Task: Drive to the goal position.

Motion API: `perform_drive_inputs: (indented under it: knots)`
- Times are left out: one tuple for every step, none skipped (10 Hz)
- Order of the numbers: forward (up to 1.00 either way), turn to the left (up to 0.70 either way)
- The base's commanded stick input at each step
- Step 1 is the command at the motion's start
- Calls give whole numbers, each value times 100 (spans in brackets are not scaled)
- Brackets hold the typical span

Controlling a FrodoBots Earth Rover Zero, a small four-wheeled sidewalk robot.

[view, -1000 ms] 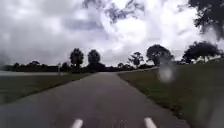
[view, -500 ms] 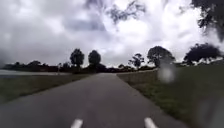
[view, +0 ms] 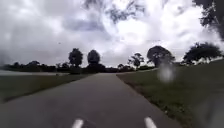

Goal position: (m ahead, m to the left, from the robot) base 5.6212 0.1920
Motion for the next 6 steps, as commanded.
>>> perform_drive_inputs:
  knots:
    - [85, 0]
    - [85, 7]
    - [85, 33]
    - [85, 22]
    - [85, 2]
    - [85, 0]
